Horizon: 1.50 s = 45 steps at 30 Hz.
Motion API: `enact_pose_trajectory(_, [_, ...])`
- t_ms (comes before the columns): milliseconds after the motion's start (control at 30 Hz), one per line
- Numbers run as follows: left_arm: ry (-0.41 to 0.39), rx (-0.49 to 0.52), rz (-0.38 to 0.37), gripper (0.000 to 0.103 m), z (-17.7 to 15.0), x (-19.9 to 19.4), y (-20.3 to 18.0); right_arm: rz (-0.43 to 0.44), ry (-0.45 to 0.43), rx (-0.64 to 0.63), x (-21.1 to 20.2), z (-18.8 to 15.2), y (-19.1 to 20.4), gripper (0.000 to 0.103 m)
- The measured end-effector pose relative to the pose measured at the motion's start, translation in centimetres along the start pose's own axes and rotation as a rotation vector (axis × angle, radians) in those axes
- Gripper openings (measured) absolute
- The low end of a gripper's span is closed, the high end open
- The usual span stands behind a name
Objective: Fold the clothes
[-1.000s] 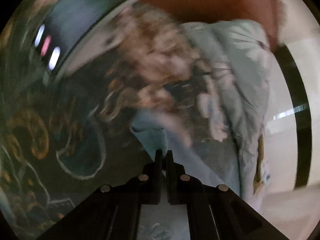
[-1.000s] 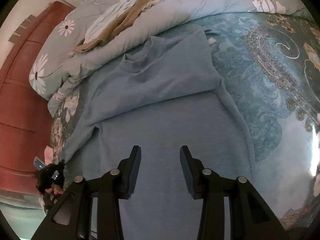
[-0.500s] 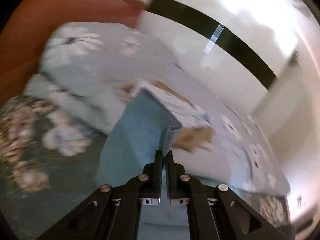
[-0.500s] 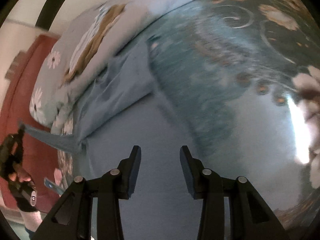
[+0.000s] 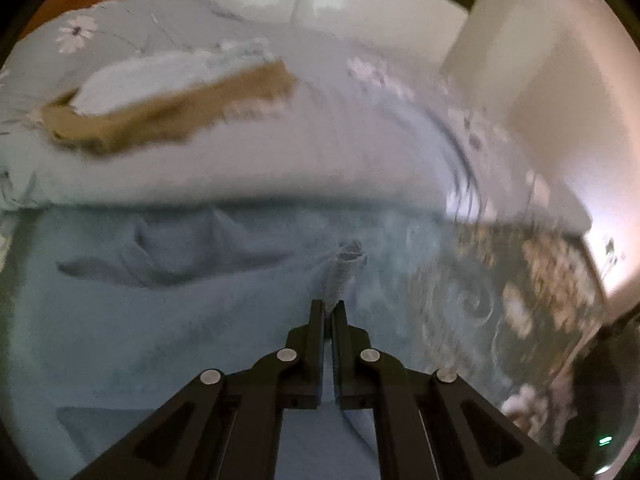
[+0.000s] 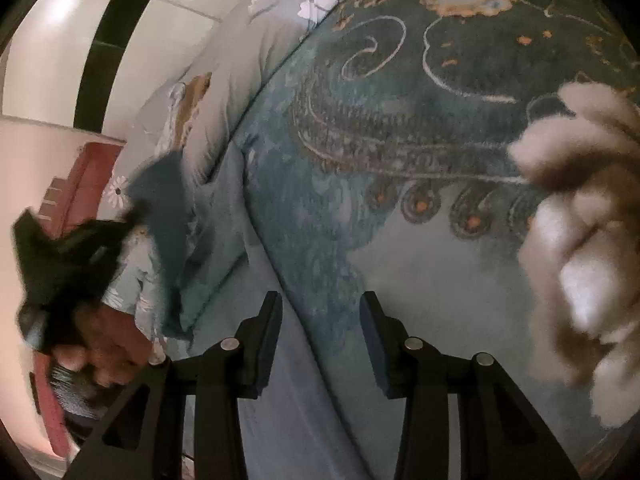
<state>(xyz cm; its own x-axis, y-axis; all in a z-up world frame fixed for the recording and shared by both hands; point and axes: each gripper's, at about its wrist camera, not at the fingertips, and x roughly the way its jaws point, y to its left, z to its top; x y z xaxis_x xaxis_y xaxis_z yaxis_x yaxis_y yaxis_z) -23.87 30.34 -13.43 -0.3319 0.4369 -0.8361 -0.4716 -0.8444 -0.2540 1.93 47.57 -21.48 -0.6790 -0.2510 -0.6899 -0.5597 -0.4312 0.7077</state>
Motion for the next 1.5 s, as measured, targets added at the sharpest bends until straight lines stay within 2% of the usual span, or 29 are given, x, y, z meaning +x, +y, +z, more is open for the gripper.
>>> enact_pose_trajectory(100, [0.077,-0.017,0.013,0.004,-1.1,2.7,0.0,0.008,-0.001,0.010,-0.1,0.1,-0.3,0.041])
enact_pose_trajectory(200, [0.130,-0.057,-0.010,0.004,-2.1,3.6,1.1,0.010,0.002,0.016,0.0,0.2,-0.5,0.041])
enact_pose_trajectory(267, [0.150,-0.067,-0.044,0.010,-2.4,3.3,1.7,0.004,0.004,0.010,0.1,0.1,-0.5,0.041])
enact_pose_trajectory(300, [0.164,-0.068,-0.068,0.018,-2.4,2.9,2.0,0.000,0.006,0.005,0.1,0.1,-0.5,0.041])
enact_pose_trajectory(333, [0.170,-0.064,-0.091,0.033,-2.6,2.4,2.4,-0.007,0.009,-0.001,0.2,0.0,-0.4,0.041])
enact_pose_trajectory(400, [0.144,-0.042,-0.114,0.050,-3.0,0.4,3.4,-0.024,0.016,-0.018,0.5,-0.1,-0.2,0.041])
enact_pose_trajectory(467, [0.104,-0.024,-0.113,0.051,-3.4,-1.7,4.8,-0.038,0.021,-0.034,0.6,-0.2,0.1,0.041])
enact_pose_trajectory(533, [0.059,-0.071,-0.039,0.055,-3.1,-3.3,8.3,-0.038,0.023,-0.053,0.6,-0.3,0.7,0.041])
enact_pose_trajectory(633, [0.011,-0.166,0.064,0.055,-2.4,-5.0,14.0,-0.032,0.027,-0.096,0.8,-0.1,2.0,0.041])
enact_pose_trajectory(733, [0.014,-0.263,0.061,0.056,-1.7,-4.9,18.5,-0.020,0.039,-0.190,2.2,0.8,5.0,0.041])
enact_pose_trajectory(867, [0.009,-0.226,0.039,0.056,-1.2,-4.1,19.9,-0.004,0.045,-0.304,4.4,2.6,9.4,0.041])
enact_pose_trajectory(1000, [0.053,-0.209,0.062,0.056,-1.8,-2.4,21.3,0.004,0.085,-0.415,7.5,4.0,13.2,0.041])
enact_pose_trajectory(1033, [0.061,-0.215,0.063,0.056,-2.1,-2.2,21.8,-0.017,0.090,-0.438,8.2,4.3,13.6,0.041])
enact_pose_trajectory(1267, [0.073,-0.211,0.060,0.055,-3.1,-1.3,22.9,-0.151,0.149,-0.412,11.6,5.4,11.5,0.041])
enact_pose_trajectory(1367, [0.089,-0.196,0.078,0.055,-2.9,-1.0,22.7,-0.156,0.157,-0.407,12.2,5.2,10.7,0.042])
enact_pose_trajectory(1500, [0.105,-0.227,0.066,0.055,-2.6,-2.7,22.5,-0.149,0.155,-0.385,11.0,5.4,10.8,0.042])
